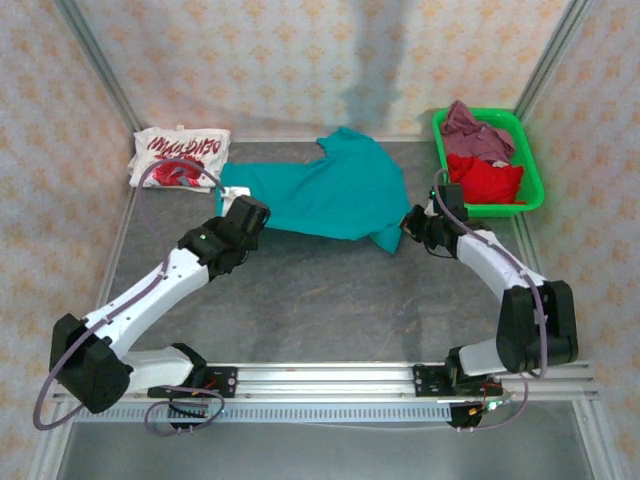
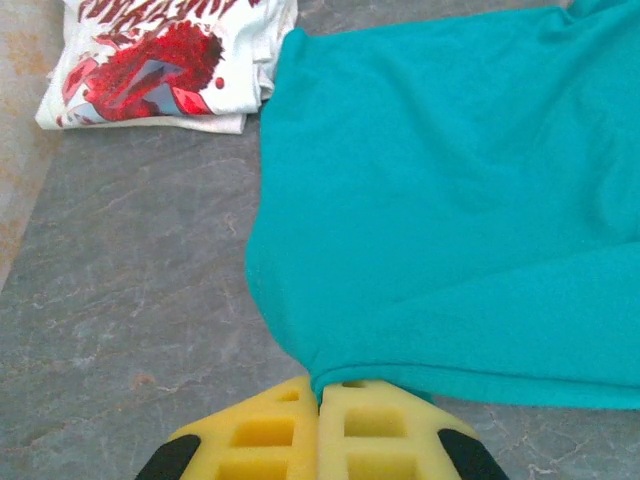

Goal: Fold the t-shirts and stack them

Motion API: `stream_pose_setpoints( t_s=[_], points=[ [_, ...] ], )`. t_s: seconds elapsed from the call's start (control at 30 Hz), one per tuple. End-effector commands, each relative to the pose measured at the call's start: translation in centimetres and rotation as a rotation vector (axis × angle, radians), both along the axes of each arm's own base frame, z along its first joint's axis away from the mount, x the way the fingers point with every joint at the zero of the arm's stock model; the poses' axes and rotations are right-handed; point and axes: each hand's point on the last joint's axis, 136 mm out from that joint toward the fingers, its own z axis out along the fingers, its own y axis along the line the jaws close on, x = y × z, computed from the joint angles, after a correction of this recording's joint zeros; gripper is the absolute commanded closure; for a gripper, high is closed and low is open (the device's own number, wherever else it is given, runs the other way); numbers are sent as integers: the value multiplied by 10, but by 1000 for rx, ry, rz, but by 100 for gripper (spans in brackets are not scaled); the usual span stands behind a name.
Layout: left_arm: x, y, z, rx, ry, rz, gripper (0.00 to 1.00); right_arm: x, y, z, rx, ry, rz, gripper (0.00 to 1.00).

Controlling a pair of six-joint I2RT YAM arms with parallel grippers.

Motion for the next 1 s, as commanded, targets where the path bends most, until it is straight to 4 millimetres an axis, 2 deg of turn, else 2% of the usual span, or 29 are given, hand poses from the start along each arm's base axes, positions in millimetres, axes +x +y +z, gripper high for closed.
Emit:
stream_pose_setpoints(
  t_s=[0.0,0.13,0.2,0.33,0.47,0.57,0.7,0.8,0.87,0.97],
  points=[
    [0,13,18,28,-42,17,100,-7,-12,29,-52,-22,-20,100],
    [-1,19,18,33,-41,23,100,-10,-24,45,-87,-47,-59,100],
    [0,20,12,37,-27,23,100,-10,-29,40,-107,-34,-73,100],
    [3,15,-13,35,10,4,100,-7,-39,2,-139,51,-97,100],
    [9,10,-41,39,58,-1,100,-1,-41,-45,-176,147,-81,88],
    [10,9,-62,52,98,6,100,-5,-40,-67,-182,182,-64,82],
    [7,13,-81,58,124,29,100,-24,-42,-76,-186,170,-52,68],
    [7,19,-87,64,121,59,100,-33,-41,-74,-176,116,-40,58],
    [8,24,-88,55,126,80,100,-37,-43,-74,-181,105,-51,56],
    [11,27,-90,41,135,94,100,-34,-32,-73,-127,84,-10,62]
  ],
)
